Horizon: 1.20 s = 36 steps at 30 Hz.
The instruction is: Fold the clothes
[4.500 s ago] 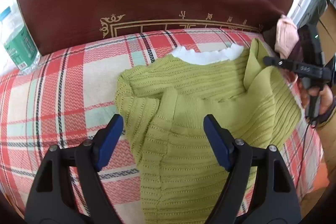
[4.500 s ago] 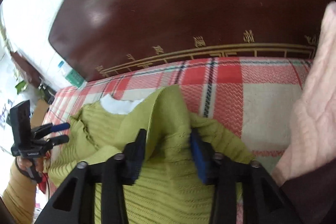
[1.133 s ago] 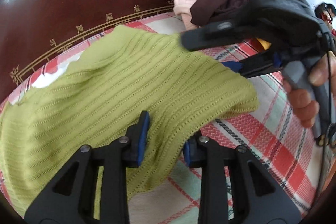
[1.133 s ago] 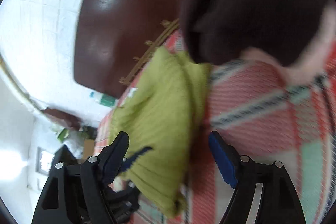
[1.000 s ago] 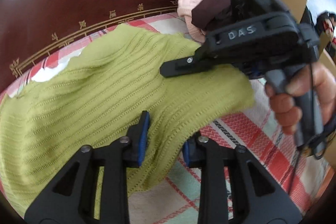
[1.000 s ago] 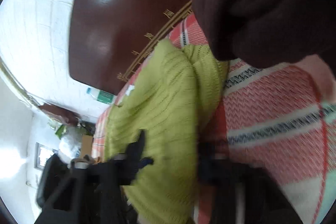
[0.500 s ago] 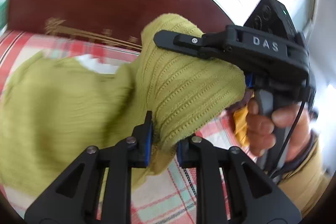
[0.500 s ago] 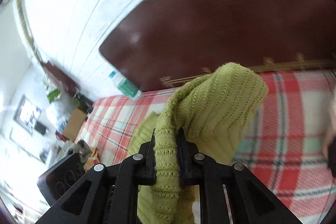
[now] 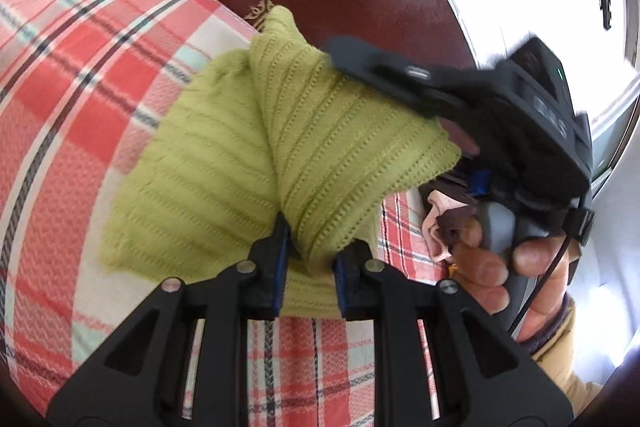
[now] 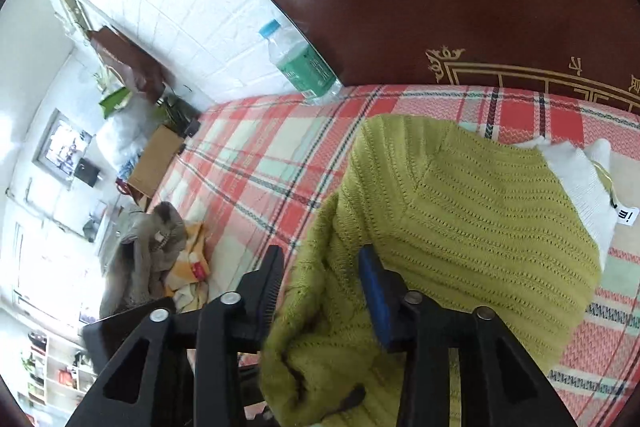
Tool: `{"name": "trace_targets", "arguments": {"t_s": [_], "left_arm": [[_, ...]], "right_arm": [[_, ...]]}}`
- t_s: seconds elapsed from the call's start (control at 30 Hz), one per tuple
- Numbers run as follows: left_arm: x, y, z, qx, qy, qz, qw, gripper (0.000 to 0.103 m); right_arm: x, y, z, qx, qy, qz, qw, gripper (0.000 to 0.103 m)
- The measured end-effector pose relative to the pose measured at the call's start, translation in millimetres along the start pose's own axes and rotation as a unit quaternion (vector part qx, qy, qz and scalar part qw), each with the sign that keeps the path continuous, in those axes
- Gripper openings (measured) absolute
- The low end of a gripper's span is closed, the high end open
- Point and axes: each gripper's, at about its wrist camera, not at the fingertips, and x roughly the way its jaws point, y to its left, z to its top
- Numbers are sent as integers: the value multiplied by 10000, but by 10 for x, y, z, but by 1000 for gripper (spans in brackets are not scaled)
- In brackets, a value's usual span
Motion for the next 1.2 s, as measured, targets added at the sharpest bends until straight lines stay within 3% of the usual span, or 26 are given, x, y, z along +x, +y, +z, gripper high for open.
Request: {"name": "trace_targets", "arguments": {"t_s": [0.23, 0.33, 0.5, 0.53, 0.57, 0.6, 0.63, 0.7, 0.83, 0.9, 1.0, 1.07, 1.2], "left_arm": [[-89, 116, -40, -231, -50, -157, 9996, 21], [-164, 167, -88, -276, -52, -176, 9995, 21], [-383, 192, -156, -102, -121, 110, 9998, 22], [-445, 199, -171, -64, -148, 199, 9997, 30], [-538, 212, -182, -23, -223, 301, 9993, 45], [-619, 213, -177, -3, -303, 354, 9989, 52], [-698, 212, -171, 16, -384, 405, 9984, 57], [-833, 154, -125, 201, -524, 512, 9971, 57], [-905, -9, 62, 700, -682, 824, 9918, 72], [-801, -65, 139, 874, -734, 991, 9885, 73], [-491, 49, 309, 917, -464, 1261, 9867, 75], [-317, 173, 364, 797, -181, 1339, 9876, 75], [-175, 386, 298, 348, 324, 1071, 9931, 75]], "right_arm": [[-439, -76, -152, -78, -635, -134, 9979, 45], [-336, 2, -230, -350, -399, -373, 9979, 46], [148, 251, -414, -1026, 99, -778, 9916, 46], [246, 294, -459, -1212, 162, -930, 9881, 46], [314, 330, -503, -1395, 210, -1066, 9842, 46], [365, 354, -538, -1567, 254, -1164, 9804, 46], [387, 365, -560, -1669, 279, -1211, 9781, 46], [333, 349, -560, -1652, 268, -1139, 9793, 46], [80, 287, -544, -1453, 43, -768, 9864, 48], [-87, 238, -549, -1369, -151, -730, 9878, 55], [-350, 33, -560, -934, -430, -655, 9925, 67], [-491, -201, -564, -430, -570, -541, 9960, 80], [-601, -740, -577, 598, -693, -327, 9953, 84]]}}
